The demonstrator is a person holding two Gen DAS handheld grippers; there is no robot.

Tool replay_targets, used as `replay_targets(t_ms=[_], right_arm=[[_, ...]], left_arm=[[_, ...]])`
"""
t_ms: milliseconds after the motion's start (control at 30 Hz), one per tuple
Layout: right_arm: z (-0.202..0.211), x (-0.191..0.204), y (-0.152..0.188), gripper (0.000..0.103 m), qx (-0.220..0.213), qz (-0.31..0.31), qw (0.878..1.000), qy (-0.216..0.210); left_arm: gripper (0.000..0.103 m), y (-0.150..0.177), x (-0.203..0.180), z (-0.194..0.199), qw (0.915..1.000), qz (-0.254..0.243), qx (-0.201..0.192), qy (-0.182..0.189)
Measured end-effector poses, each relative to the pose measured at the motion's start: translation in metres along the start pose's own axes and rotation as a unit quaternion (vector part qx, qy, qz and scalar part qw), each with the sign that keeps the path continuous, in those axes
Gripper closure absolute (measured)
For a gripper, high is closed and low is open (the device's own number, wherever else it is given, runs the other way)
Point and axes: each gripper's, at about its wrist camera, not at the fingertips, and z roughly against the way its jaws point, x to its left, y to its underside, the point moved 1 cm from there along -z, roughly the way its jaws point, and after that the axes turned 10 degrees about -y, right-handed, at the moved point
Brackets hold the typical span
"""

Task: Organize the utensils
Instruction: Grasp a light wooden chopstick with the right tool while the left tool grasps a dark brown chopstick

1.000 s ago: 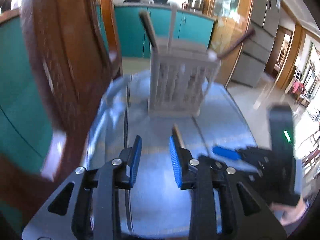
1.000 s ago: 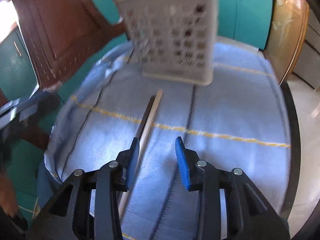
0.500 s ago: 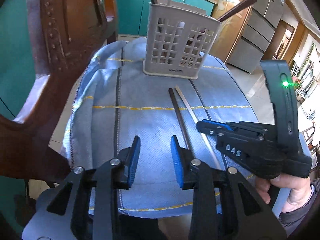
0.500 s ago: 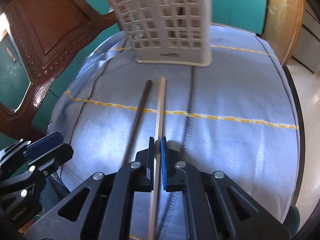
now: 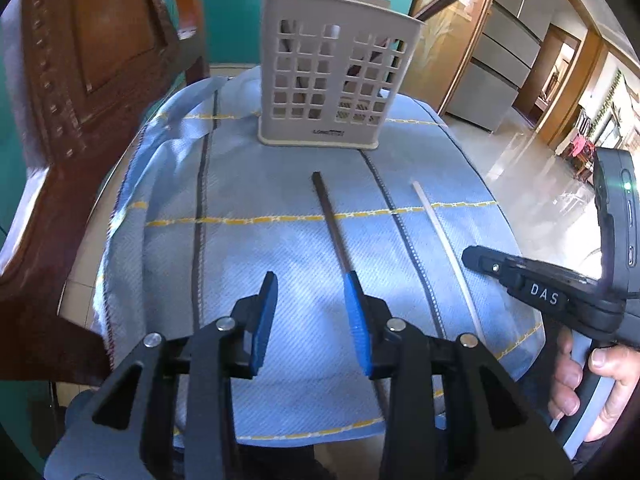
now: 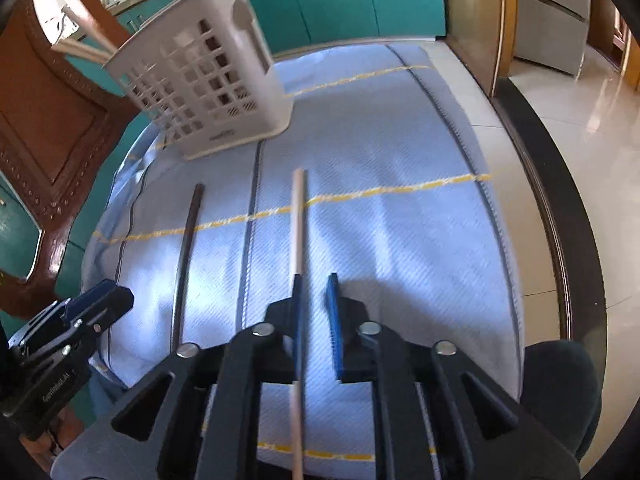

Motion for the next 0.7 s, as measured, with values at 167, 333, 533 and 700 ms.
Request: replay_targets(t_ms=[167, 333, 533, 700], right_arm=[[0.001, -0.005, -0.001, 0.074, -0.006, -0.001, 1.000, 0.005], [-0.001, -0.012, 0.000, 0.071, -0.007, -0.010, 1.000, -0.007], [-0.002, -0.016, -0.003, 0.069, -0.009, -0.020, 1.000, -0.021], [-0.002, -0.012, -0.001, 0.066, -0.010, -0.007, 1.000, -0.018]], left_arm=[[0.067, -0.005, -0.010, -0.014, 0.9999, -0.006, 0.014, 0.000], [0.065, -0.003, -0.030, -0.037, 0.9979, -0.046, 0.043, -0.014], [0.076, 0.002, -0.032, -0.037, 0.9969, -0.065, 0.033, -0.029], [0.091, 0.003, -0.017, -0.034, 0.9974, -0.051, 0.038, -0.036]])
